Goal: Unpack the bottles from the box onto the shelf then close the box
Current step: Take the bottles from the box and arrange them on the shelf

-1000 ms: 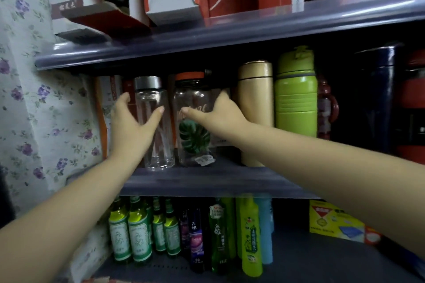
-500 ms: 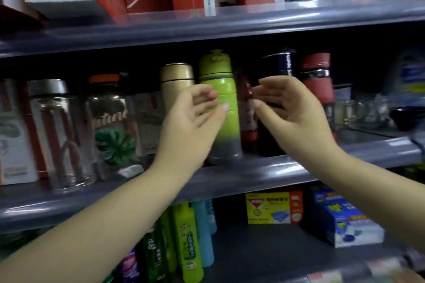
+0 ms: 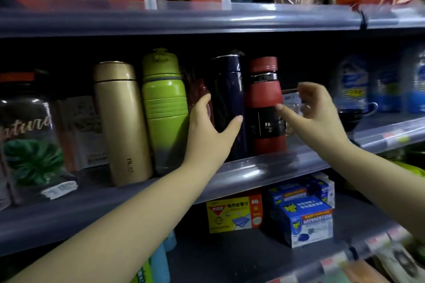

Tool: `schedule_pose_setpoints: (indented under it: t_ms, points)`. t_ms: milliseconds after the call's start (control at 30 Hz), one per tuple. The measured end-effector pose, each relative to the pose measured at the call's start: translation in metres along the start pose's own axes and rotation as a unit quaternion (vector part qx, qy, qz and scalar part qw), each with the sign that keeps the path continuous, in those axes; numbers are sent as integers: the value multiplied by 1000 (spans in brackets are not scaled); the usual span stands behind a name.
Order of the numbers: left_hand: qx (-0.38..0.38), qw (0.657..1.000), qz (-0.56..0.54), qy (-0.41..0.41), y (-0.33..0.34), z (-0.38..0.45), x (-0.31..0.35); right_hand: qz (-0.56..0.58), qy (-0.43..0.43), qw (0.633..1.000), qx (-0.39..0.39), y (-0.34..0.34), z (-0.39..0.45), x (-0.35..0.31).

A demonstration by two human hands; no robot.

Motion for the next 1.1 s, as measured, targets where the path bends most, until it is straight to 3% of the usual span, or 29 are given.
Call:
schedule_pose_setpoints:
  t_ms: [200, 333, 600, 867, 967, 1100]
  points:
    - [-24, 994, 49, -92, 16, 16, -14, 59, 158, 977, -130, 19, 14, 19]
    - [-53, 991, 46, -112, 18, 17, -22, 66, 156, 964, -203, 29, 15, 19]
    - [-108, 985, 56, -120, 18, 26, -28, 31, 125, 970, -205, 25, 21, 21]
    - [-178, 966, -48, -182, 18, 27, -33, 126, 164, 946, -248, 38, 17, 28]
    - [-148, 965, -60, -209, 19, 28, -36, 102, 154, 955, -231, 40, 20, 32]
    - [-63, 985, 31, -155, 21, 21, -30, 66, 141, 974, -166, 47, 18, 31]
Point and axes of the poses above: each hand's wrist, its own z-axis towards the middle knuckle, its own y-axis out of the palm, x = y × z, the point moved 3 cm from there along z, towards the middle knuckle, and after that the axes turned 11 degrees about x, right-handed, at the moved point
